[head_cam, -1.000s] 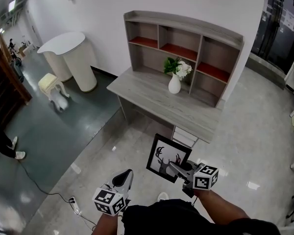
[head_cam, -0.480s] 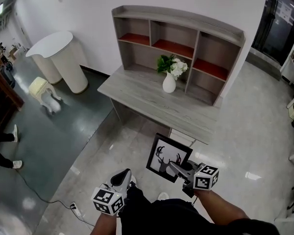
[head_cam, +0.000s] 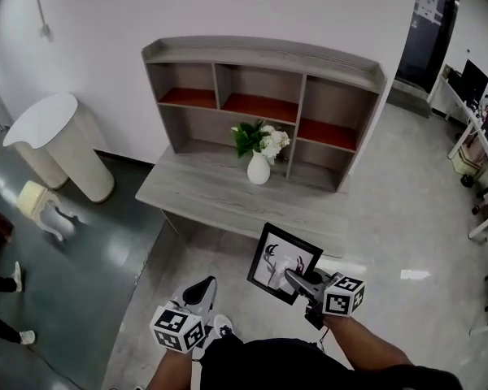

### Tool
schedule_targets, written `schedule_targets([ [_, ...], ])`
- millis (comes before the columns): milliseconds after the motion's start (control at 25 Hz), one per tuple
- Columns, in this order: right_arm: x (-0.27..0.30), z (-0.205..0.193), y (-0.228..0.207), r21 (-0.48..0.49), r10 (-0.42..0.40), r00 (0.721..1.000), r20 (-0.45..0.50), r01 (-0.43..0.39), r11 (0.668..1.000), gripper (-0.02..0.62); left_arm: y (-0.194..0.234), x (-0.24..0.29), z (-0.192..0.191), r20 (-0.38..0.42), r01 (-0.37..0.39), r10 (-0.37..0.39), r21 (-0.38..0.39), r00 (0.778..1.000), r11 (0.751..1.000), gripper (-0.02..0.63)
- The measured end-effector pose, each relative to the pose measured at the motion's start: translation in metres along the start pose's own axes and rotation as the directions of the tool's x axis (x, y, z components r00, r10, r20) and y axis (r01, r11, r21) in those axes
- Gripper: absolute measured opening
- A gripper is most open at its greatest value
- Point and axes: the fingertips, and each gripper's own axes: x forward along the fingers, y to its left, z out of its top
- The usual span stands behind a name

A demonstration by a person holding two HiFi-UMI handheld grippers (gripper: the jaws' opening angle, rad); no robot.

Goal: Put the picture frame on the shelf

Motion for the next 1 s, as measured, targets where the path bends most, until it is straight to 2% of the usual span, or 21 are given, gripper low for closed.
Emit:
schedule_targets([
  [160,0.029,0.024,-0.003,-0.003,-0.07,0.996,0.057,0.071,0.998,0.022,0.036,0.022,0.02,-0.01,0.089,-0.089,0.028,0.996,0.996,0.009],
  [360,0.059,0.029,-0.006,0.019,-0.169,0.982,0.089,0.168,0.986,0.022,0.075,0.036,0.028,-0.032,0.183,-0.182,0.039,0.983,0.982,0.009],
  [680,0.081,0.039,-0.014,0.059,-0.316,0.939,0.134,0.311,0.949,0.022,0.143,0.044,0.039,-0.02,0.226,-0.225,0.027,0.974,0.974,0.009],
  [1000,0.074,0.057,-0.03,0.089,-0.387,0.904,0.183,0.376,0.922,0.022,0.152,0.067,0.039,-0.037,0.27,-0.269,0.011,0.962,0.963,0.01],
])
